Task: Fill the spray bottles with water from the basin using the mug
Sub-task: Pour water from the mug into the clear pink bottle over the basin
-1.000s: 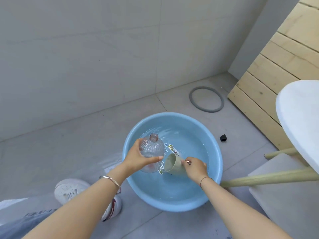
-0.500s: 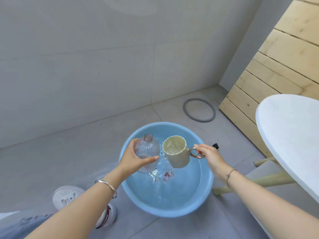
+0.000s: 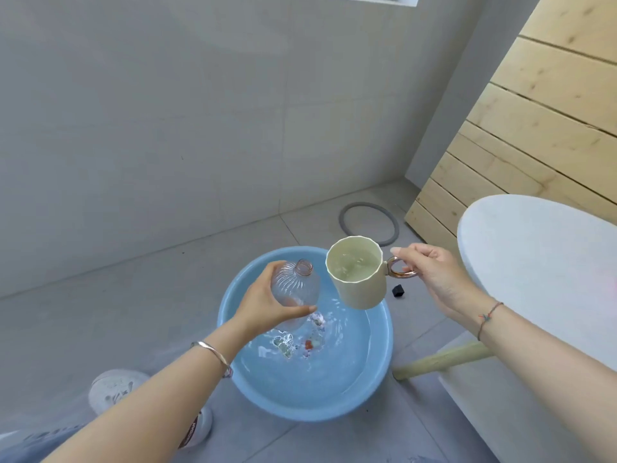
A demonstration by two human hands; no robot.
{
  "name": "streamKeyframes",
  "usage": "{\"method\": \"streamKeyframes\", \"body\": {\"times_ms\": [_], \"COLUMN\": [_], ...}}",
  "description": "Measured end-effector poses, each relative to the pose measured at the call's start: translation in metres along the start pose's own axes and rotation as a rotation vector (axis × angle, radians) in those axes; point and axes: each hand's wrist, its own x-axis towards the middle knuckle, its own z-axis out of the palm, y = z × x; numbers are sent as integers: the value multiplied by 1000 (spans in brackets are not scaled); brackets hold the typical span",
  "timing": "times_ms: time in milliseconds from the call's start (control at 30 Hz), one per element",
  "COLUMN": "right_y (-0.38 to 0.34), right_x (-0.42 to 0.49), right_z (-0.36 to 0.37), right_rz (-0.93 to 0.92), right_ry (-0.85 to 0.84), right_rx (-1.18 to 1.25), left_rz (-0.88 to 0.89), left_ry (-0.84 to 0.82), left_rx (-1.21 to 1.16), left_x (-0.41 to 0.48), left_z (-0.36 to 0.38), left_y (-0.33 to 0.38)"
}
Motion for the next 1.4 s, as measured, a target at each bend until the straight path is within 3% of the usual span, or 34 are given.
{"method": "streamKeyframes", "body": {"times_ms": [267, 933, 1400], "right_y": [-14, -24, -34], "right_x": [-2, 3, 4], "right_z": [-9, 5, 11], "right_rz": [-50, -112, -150], "right_ry": [47, 63, 68], "right_rx": [-59, -321, -332], "left_rz": [27, 30, 1], "left_ry": [-64, -44, -32], "left_rx": [37, 100, 93], "left_x": [-7, -6, -9], "left_z": [14, 19, 15], "left_y": [5, 14, 8]}}
